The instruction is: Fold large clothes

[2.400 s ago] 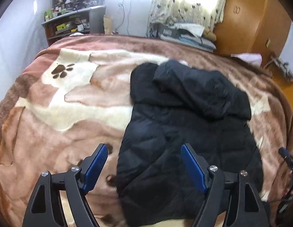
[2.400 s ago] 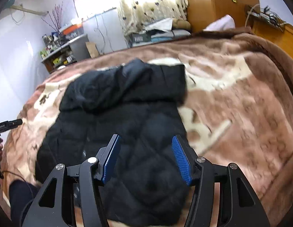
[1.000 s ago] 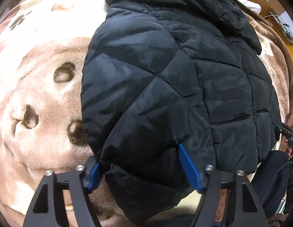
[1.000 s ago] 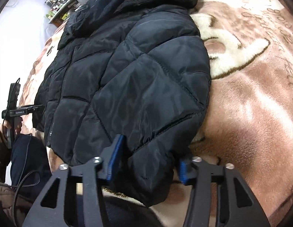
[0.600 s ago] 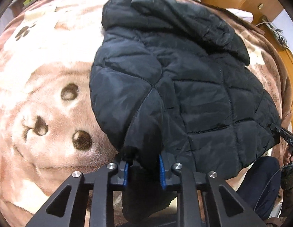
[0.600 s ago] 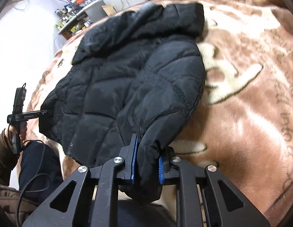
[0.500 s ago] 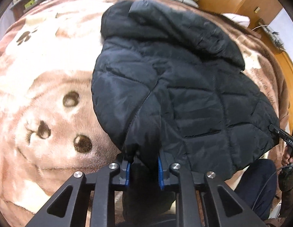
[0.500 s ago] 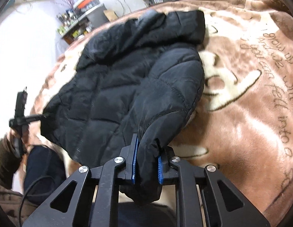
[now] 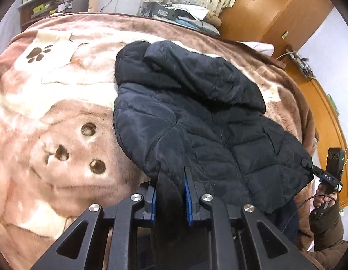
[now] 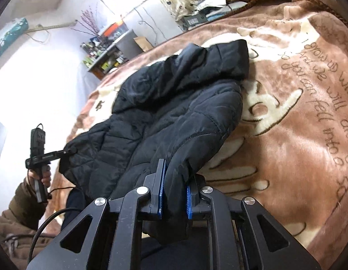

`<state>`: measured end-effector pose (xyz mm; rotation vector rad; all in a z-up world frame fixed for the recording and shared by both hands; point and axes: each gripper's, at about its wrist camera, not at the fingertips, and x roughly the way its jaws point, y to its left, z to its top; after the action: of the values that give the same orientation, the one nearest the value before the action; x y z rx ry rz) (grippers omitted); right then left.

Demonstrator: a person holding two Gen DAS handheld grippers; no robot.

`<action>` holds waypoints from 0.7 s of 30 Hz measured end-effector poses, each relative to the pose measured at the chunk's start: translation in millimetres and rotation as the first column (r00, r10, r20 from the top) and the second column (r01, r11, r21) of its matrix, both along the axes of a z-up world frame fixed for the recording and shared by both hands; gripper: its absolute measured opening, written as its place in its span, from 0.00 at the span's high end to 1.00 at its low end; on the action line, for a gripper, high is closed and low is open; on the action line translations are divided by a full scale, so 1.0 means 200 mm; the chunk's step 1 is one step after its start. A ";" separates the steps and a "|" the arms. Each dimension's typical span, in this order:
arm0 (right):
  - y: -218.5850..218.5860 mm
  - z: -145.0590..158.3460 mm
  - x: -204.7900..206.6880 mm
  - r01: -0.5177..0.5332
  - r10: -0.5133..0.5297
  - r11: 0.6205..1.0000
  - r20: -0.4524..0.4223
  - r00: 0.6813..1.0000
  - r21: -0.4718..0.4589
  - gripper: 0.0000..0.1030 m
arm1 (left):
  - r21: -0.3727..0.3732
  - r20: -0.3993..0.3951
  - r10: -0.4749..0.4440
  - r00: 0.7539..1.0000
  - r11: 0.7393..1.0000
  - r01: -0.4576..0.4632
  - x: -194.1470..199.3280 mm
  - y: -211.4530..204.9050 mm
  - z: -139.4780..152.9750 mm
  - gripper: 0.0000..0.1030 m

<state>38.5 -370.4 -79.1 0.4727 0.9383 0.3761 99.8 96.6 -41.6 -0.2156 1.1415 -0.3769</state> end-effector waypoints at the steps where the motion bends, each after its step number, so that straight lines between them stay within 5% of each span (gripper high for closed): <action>1: 0.00 0.02 -0.02 -0.001 0.001 1.000 0.004 1.000 0.005 0.86 | -0.009 -0.001 0.002 1.000 1.000 -0.002 -0.02 0.01 0.01 0.82; 14: -0.09 0.12 0.26 0.050 -0.050 0.996 -0.009 0.999 0.071 0.85 | -0.211 -0.075 0.137 0.988 0.966 -0.150 0.24 0.18 0.09 0.81; 21: -0.19 0.18 0.51 0.097 -0.095 0.988 -0.019 0.995 0.116 0.85 | -0.231 -0.093 0.221 0.971 0.944 -0.237 0.53 0.20 0.13 0.81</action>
<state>141.4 -407.9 -44.1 0.6262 0.9063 0.3419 206.6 137.2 -14.8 -0.5727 1.1206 -0.3022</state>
